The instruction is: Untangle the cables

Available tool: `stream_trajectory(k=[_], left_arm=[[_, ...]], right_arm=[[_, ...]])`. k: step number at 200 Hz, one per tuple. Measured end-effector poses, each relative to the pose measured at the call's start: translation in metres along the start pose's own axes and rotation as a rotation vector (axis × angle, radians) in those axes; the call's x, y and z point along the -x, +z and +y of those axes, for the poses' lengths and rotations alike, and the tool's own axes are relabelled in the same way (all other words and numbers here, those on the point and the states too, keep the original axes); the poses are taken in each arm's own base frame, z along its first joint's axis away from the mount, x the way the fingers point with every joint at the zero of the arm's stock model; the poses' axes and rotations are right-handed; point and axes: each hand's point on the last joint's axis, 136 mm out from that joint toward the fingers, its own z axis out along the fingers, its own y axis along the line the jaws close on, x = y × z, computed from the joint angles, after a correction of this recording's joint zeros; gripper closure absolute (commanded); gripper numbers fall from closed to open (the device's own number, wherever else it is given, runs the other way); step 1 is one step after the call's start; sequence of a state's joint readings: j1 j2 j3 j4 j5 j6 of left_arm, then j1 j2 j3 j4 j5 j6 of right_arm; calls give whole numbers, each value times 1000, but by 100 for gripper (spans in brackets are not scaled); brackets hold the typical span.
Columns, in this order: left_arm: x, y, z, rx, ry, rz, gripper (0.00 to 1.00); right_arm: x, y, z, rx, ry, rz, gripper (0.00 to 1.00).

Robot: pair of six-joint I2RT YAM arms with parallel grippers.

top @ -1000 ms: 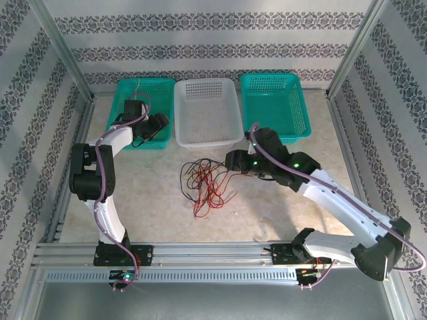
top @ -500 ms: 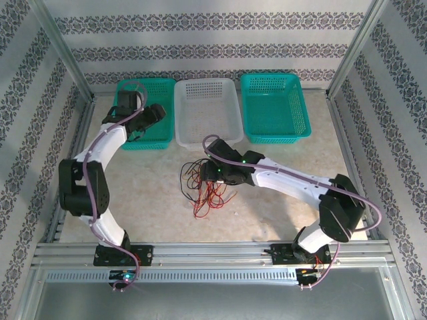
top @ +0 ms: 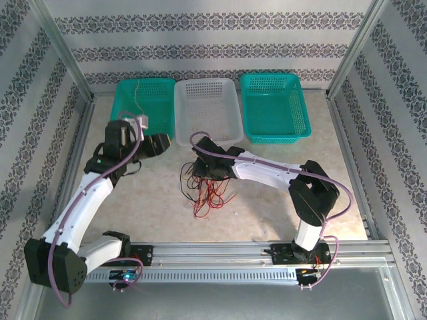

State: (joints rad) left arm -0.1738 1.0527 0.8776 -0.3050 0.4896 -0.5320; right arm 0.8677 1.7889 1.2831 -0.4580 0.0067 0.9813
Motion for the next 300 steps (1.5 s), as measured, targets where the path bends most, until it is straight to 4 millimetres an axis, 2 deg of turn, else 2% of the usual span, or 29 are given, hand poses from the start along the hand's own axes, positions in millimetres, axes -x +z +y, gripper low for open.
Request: stream_trajectory(k=[15, 28, 63, 96, 114, 133, 171, 191, 227, 263, 300], left_arm=[[-15, 0, 0, -31, -23, 12, 47], [-20, 1, -6, -61, -26, 17, 47], [-30, 10, -30, -142, 9, 54, 46], [-41, 17, -39, -170, 20, 96, 42], [-52, 22, -47, -195, 27, 139, 41], [-58, 25, -51, -233, 11, 163, 41], [-73, 37, -54, -292, -59, 207, 44], [-82, 46, -60, -312, -80, 242, 44], [-101, 54, -75, -345, -56, 296, 42], [-101, 61, -77, -343, -47, 288, 44], [-105, 73, -74, -325, -56, 290, 47]], right_arm=[[2, 6, -2, -11, 1, 4, 78], [6, 8, -2, -13, 5, 5, 87], [19, 9, -1, -9, 7, -8, 100], [18, 8, -2, -7, -16, -1, 100], [15, 0, -2, 9, -50, 0, 100], [15, -27, 4, 55, -99, -31, 100], [32, -118, 37, 265, -167, -193, 100], [39, -154, 51, 362, -186, -267, 100], [42, -188, 70, 491, -219, -317, 100], [41, -216, 81, 572, -252, -344, 100], [48, -272, 95, 667, -292, -435, 100]])
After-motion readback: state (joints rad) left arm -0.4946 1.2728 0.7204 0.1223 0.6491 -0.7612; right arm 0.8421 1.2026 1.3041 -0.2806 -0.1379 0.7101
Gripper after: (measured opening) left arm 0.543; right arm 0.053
